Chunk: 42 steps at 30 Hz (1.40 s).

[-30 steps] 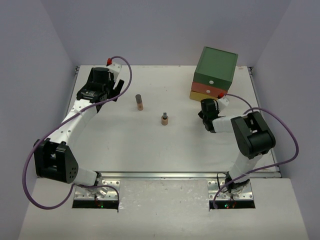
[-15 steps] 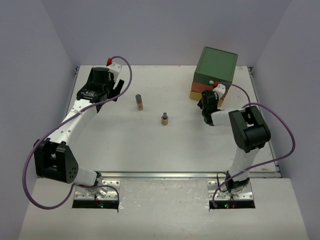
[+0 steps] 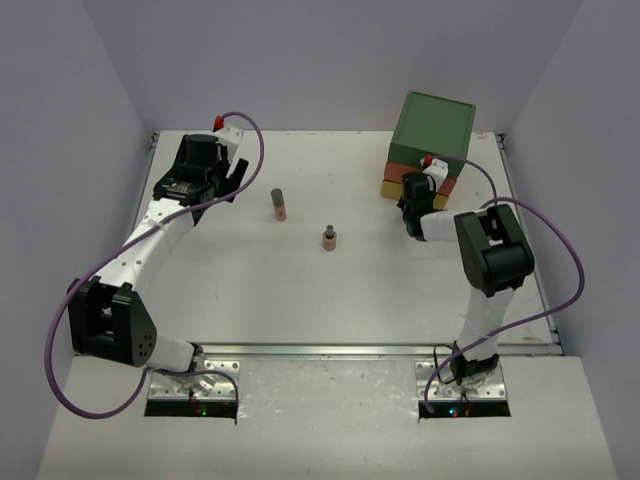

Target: Organize the makeup

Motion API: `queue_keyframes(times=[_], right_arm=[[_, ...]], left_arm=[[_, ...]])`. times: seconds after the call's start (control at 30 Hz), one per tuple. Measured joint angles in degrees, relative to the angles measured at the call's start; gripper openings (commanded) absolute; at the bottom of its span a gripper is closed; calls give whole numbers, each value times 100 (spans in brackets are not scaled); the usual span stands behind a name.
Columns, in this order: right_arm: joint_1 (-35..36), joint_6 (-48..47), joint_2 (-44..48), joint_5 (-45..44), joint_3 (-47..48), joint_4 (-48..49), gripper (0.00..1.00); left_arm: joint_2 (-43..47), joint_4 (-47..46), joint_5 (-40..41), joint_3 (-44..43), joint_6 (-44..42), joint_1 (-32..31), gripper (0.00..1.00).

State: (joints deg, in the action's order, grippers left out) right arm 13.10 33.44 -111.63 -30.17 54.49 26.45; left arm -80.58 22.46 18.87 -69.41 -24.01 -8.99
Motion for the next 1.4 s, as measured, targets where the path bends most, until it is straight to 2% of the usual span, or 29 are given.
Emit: queue_keyframes(times=[0.43,0.53,0.6,0.73,1.4], right_arm=[[-53,-256,-151,-31,242,36,23],[-55,-263,-151,-29,242,38,16],[-59,-266,-151,-24,242,38,7],[-60,-261,-149,-15,236,42,1],[-54,-200,201,225,-414,480,0]], left_arm=[[0,-5,1,1,-15,10,100],[2,-4,2,10,-19,11,100],[2,-6,4,17,-21,11,100],[11,-29,2,52,-22,11,100],[13,-42,-2,52,-20,37,100]])
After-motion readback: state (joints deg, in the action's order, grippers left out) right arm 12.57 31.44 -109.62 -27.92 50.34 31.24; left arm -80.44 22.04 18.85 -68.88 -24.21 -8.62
